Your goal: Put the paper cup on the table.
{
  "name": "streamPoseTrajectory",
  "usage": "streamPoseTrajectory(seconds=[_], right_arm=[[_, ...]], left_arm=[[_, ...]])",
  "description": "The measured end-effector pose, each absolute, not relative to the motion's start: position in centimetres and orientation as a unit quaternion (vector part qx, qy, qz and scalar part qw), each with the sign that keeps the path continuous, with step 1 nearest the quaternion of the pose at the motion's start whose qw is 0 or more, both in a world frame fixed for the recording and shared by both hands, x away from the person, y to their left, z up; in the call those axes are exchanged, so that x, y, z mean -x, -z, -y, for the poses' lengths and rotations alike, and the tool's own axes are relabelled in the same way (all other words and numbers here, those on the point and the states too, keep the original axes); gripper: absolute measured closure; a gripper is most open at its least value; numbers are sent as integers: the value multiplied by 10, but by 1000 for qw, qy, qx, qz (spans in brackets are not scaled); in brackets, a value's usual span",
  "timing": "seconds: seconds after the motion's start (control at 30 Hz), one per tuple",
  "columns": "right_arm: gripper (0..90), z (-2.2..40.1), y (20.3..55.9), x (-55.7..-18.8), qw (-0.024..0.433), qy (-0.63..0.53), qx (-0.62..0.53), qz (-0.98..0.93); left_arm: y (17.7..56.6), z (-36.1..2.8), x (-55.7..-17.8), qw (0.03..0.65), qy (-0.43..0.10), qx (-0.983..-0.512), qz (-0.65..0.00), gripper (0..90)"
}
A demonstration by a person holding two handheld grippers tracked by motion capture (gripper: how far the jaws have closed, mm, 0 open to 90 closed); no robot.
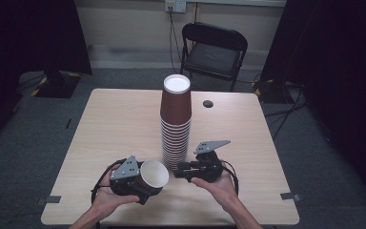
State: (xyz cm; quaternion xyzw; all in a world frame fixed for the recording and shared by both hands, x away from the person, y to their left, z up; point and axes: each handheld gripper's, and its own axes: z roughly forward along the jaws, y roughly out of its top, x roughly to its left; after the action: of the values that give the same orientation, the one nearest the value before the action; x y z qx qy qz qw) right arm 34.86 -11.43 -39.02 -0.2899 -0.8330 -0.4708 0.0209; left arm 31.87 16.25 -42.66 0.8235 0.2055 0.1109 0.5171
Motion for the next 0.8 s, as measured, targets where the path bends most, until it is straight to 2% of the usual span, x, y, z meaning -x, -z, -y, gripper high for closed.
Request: streamPoseTrajectory(seconds=[0.4,0.67,0.8], right_arm=[[521,142,398,-351,-8,471,323,821],[487,159,400,-350,-31,485,344,804],[438,169,407,-350,-37,468,354,809]], left_arm=[[424,-179,-334,543,-126,-788,-260,88],[420,-190,-339,538,-167,-779,-275,87],[420,-199,-345,543,-183,-763,-299,86]])
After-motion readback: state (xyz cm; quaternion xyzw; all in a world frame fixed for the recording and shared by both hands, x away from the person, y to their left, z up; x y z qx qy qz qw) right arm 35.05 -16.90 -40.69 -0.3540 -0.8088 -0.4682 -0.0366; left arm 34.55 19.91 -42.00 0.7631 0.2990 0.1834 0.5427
